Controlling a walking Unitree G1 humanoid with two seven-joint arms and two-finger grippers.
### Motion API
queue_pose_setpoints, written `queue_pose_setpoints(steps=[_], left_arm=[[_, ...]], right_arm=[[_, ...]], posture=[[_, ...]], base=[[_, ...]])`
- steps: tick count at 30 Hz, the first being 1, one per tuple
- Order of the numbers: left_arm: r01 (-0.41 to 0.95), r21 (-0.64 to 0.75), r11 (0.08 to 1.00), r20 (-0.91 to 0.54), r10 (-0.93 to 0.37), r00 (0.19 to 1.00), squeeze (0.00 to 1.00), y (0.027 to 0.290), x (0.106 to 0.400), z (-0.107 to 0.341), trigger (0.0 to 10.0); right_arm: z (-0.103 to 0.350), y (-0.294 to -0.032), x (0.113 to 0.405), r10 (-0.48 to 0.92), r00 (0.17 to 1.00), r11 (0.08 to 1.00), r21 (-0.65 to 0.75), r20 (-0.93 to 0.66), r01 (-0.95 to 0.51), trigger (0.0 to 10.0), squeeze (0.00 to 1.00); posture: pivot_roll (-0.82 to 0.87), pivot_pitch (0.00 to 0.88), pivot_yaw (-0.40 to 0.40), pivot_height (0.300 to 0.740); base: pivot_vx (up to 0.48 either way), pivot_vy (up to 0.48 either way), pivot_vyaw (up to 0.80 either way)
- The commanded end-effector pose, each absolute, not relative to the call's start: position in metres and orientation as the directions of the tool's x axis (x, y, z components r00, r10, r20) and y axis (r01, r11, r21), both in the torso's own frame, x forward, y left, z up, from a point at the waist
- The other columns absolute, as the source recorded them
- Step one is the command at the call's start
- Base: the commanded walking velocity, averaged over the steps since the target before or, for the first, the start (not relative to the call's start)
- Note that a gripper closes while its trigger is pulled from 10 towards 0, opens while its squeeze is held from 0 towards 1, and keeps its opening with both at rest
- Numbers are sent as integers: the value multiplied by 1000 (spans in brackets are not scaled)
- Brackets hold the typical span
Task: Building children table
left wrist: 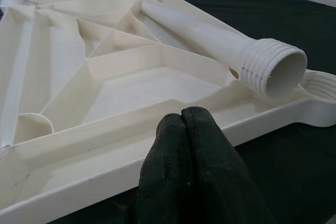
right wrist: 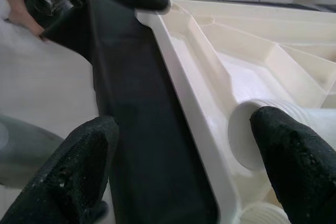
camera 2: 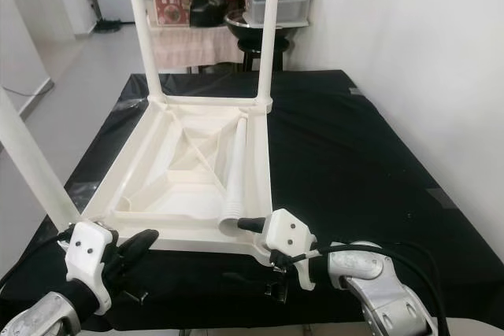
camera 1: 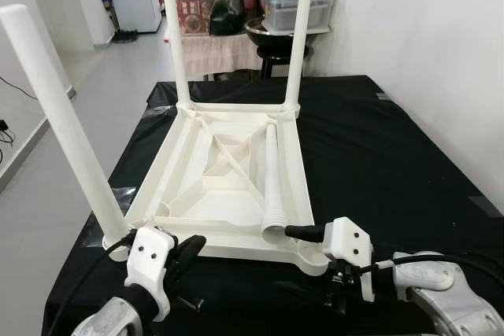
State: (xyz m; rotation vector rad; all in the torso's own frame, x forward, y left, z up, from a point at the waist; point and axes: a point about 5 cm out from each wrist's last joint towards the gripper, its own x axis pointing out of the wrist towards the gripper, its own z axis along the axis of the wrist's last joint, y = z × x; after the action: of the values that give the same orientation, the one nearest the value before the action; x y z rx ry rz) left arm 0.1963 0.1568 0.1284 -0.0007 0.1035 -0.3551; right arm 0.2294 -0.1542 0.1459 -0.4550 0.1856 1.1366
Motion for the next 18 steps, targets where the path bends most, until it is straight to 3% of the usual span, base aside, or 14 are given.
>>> queue_pose_setpoints(steps=[1, 6, 7, 18], left_arm=[[272, -33, 962, -105, -274, 956, 0, 163, 198, 124, 10000], [179, -121, 976, -118, -194, 974, 0, 170, 197, 120, 10000], [140, -161, 977, -133, -162, 978, 0, 173, 196, 118, 10000], [196, -204, 959, -158, -229, 961, 0, 163, 192, 116, 10000]], right_arm=[[138, -150, 233, 796, 445, 358, -274, -410, -893, 10000, 0], [138, -148, 242, 754, 506, 427, -274, -419, -862, 10000, 0], [141, -149, 251, 711, 567, 473, -314, -417, -824, 10000, 0], [148, -151, 272, 613, 684, 567, -382, -397, -730, 10000, 0]], posture=[[-42, 0, -12, 740], [-39, 0, -11, 740], [-36, 0, -13, 740], [-29, 0, -21, 740]], base=[[0, 0, 0], [0, 0, 0], [0, 0, 0], [0, 0, 0]])
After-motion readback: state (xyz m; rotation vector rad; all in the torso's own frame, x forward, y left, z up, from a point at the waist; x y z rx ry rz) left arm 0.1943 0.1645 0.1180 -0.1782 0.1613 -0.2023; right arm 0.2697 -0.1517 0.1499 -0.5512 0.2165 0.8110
